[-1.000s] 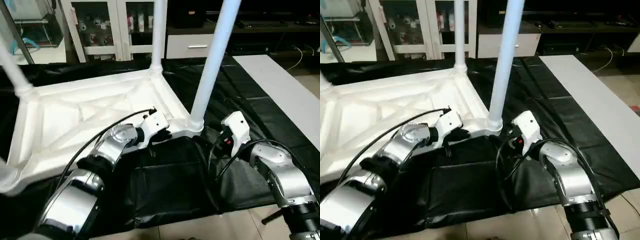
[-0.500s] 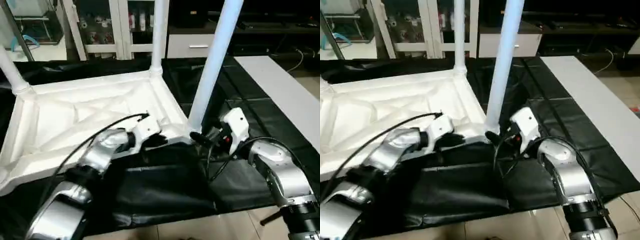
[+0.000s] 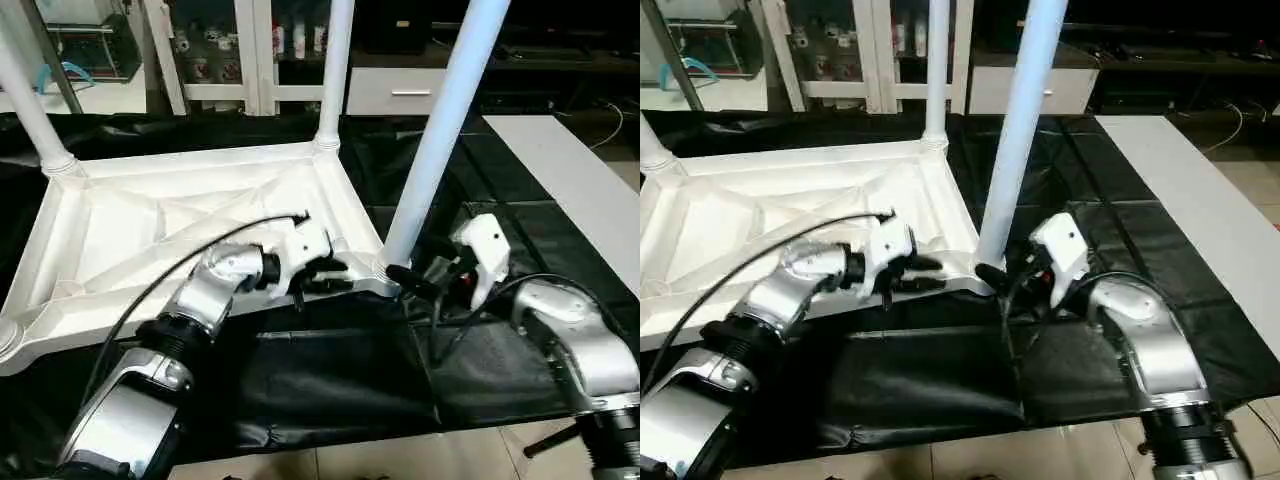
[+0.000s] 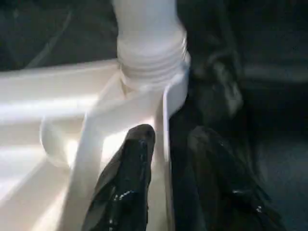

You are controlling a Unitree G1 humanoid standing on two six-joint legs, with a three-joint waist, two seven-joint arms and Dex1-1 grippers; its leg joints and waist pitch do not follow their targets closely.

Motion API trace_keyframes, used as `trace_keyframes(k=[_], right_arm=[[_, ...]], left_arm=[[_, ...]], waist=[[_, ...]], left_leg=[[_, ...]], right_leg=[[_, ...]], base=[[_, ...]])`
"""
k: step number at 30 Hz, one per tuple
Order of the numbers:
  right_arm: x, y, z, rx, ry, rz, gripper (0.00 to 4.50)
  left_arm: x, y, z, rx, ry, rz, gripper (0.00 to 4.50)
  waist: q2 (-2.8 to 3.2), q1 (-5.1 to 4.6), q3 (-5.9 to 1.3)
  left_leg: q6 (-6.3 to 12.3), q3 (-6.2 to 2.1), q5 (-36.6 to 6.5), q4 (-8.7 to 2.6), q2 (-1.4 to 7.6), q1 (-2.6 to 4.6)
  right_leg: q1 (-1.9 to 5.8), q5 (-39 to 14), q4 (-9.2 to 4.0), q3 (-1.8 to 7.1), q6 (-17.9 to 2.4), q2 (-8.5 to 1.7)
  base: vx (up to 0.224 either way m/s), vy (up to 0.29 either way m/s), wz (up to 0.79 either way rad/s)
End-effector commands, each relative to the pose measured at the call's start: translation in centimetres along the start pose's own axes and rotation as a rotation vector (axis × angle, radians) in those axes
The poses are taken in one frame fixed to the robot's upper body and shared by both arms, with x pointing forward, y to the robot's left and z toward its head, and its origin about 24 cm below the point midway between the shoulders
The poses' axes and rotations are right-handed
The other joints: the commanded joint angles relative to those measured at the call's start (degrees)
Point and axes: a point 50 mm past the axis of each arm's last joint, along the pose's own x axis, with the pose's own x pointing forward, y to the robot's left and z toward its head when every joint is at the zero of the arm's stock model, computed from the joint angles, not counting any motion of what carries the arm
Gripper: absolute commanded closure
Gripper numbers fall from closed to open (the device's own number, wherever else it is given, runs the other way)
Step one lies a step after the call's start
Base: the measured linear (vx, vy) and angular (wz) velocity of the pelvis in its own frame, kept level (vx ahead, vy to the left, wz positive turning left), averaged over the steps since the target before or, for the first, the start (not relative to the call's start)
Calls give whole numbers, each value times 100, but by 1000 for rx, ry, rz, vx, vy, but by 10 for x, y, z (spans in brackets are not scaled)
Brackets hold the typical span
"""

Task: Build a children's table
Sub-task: Rotate table base

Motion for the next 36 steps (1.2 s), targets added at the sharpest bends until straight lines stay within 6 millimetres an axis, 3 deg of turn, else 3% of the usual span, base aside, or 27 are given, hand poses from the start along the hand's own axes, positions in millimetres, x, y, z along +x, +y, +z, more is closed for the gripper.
trace_keyframes(k=[1, 4, 15, 17, 20, 21, 24, 28, 31, 33, 34, 36], right_arm=[[-4, 1, 3, -1, -7, 14, 68], [-7, 1, 2, 4, -8, 10, 68], [-15, 0, -1, 13, 6, 12, 68], [-15, -2, -1, 13, 7, 9, 68], [-14, -4, 0, 11, 5, 3, 68], [-13, -4, 0, 10, 4, 1, 68], [-14, -3, 1, 10, 1, -2, 68], [-15, -3, 1, 10, 1, -3, 68], [-17, -4, 0, 9, 6, -10, 68], [-18, -4, -1, 7, 8, -13, 68], [-19, -5, -1, 6, 9, -15, 68], [-19, -6, -1, 2, 11, -18, 68]], left_arm=[[3, 5, 5, 17, 24, 26, 309], [3, 4, 7, -40, 3, -3, 284], [7, 2, 0, -49, 33, -2, 201], [10, 0, -3, -63, 55, 4, 201], [17, -2, -6, -102, 76, 11, 201], [20, -3, -6, -118, 71, 11, 201], [27, -4, -3, -152, 59, 23, 201], [32, -6, -3, -162, 75, 15, 235], [34, -11, -6, -171, 102, -40, 247], [33, -12, -7, -164, 119, -57, 278], [33, -12, -8, -157, 131, -65, 278], [28, -11, -13, -126, 180, -76, 293]], waist=[[19, 29, -415], [54, 55, -412], [15, 80, -406], [19, 85, -396], [22, 79, -359], [62, 96, -363], [30, 90, -358], [57, 91, -370], [36, 91, -377], [37, 90, -374], [110, 99, -374], [64, 80, -377]], left_leg=[[435, -125, -891, -388, 287, 64], [388, -132, -954, -399, 298, 77], [362, -140, -1093, -401, 294, 73], [354, -138, -1128, -406, 295, 78], [279, -143, -1426, -428, 284, 112], [220, -154, -1530, -431, 285, 138], [192, -166, -1610, -443, 279, 121], [212, -179, -1575, -449, 279, 113], [273, -174, -1470, -448, 280, 105], [294, -173, -1447, -449, 281, 103], [284, -179, -1453, -450, 281, 108], [311, -176, -1471, -456, 282, 101]], right_leg=[[375, -944, -347, 262, -1390, -332], [372, -959, -352, 259, -1444, -332], [383, -1215, -387, 253, -1368, -343], [378, -1282, -398, 252, -1357, -343], [361, -1803, -472, 241, -1225, -345], [352, -1985, -488, 242, -1168, -353], [366, -2118, -515, 238, -1092, -353], [380, -2030, -508, 235, -1089, -353], [385, -1882, -499, 239, -1133, -354], [386, -1884, -498, 237, -1144, -356], [386, -1875, -497, 239, -1156, -360], [394, -1856, -501, 235, -1140, -348]], base=[[0, 0, 0], [0, 0, 0], [0, 0, 0], [0, 0, 0], [0, 0, 0], [0, 0, 0], [0, 0, 0], [0, 0, 0], [0, 0, 0], [0, 0, 0], [0, 0, 0], [0, 0, 0]])
